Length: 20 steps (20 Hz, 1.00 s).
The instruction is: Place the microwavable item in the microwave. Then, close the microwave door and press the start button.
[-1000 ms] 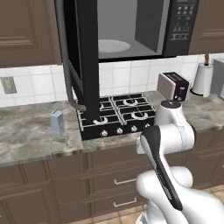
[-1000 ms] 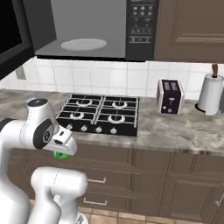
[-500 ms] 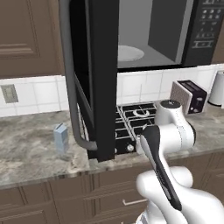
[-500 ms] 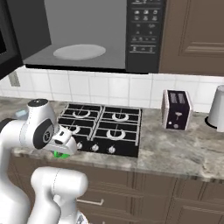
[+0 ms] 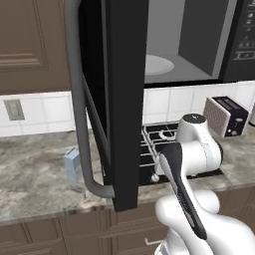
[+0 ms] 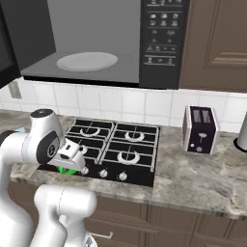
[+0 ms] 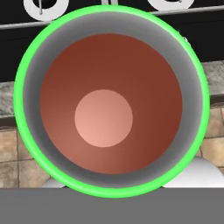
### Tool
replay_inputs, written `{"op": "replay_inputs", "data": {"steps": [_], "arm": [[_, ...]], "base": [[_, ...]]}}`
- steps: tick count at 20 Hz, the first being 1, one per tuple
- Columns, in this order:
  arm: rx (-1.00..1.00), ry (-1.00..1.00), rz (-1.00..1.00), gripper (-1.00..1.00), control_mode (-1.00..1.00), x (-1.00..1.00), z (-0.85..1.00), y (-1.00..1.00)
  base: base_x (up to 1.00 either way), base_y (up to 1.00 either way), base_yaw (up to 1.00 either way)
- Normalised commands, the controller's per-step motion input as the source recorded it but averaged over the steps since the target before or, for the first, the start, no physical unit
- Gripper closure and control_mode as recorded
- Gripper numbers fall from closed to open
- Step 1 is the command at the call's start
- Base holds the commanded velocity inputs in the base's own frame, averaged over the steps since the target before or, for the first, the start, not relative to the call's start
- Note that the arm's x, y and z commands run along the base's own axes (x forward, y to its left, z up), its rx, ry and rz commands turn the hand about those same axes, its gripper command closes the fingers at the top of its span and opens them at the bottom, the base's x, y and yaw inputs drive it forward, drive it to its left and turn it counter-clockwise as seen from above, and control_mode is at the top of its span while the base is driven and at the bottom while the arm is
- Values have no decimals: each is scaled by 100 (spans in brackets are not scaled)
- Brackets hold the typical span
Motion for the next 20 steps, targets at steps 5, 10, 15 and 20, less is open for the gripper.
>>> {"op": "replay_inputs", "data": {"steps": [5, 10, 15, 20], "arm": [[0, 0, 0, 100, 100, 0, 0, 0], [0, 0, 0, 100, 100, 0, 0, 0], [0, 0, 0, 100, 100, 0, 0, 0], [1, -4, 1, 100, -100, -2, 8, -7]], "base": [[13, -11, 4], [11, -6, 3], [8, -2, 5], [4, 0, 2]]}}
